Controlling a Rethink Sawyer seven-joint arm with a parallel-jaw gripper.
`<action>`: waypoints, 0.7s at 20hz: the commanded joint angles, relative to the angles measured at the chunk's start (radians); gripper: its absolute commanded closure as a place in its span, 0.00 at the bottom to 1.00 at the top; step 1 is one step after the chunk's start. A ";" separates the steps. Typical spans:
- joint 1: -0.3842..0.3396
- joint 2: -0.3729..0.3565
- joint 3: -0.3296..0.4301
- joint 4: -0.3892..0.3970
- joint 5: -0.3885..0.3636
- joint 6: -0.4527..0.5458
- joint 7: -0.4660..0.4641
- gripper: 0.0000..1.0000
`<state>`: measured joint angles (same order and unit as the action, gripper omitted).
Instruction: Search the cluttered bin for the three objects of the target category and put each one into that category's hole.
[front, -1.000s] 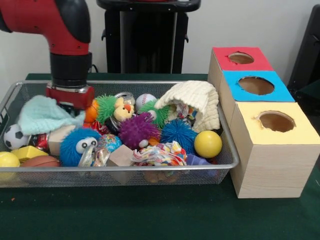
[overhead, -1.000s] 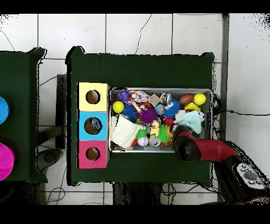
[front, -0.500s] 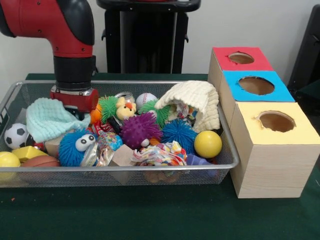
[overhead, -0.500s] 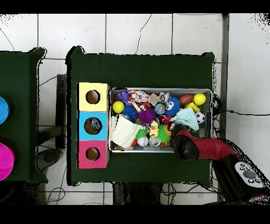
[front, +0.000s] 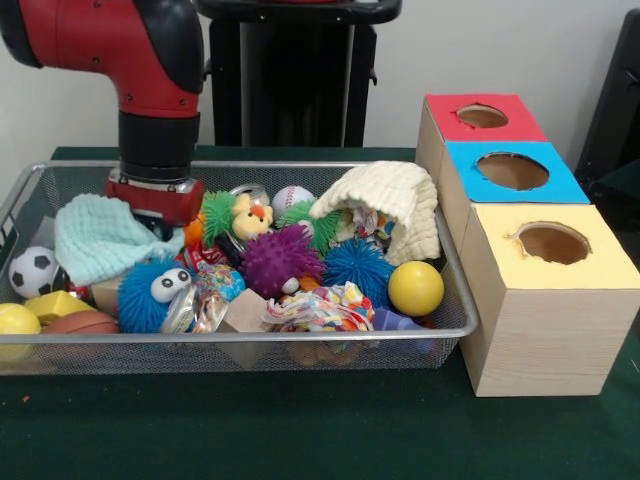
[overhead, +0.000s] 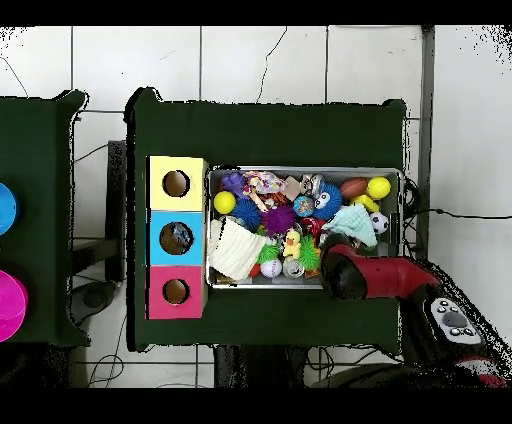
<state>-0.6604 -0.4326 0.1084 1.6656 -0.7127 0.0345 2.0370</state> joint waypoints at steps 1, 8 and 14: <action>0.201 0.080 -0.110 -0.085 0.070 0.034 0.169 1.00; 0.201 0.067 -0.154 -0.067 0.131 0.083 0.146 0.00; 0.202 -0.110 -0.176 0.072 0.137 0.068 0.117 0.00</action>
<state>-0.4730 -0.4528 -0.0900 1.6440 -0.6235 0.0456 2.0370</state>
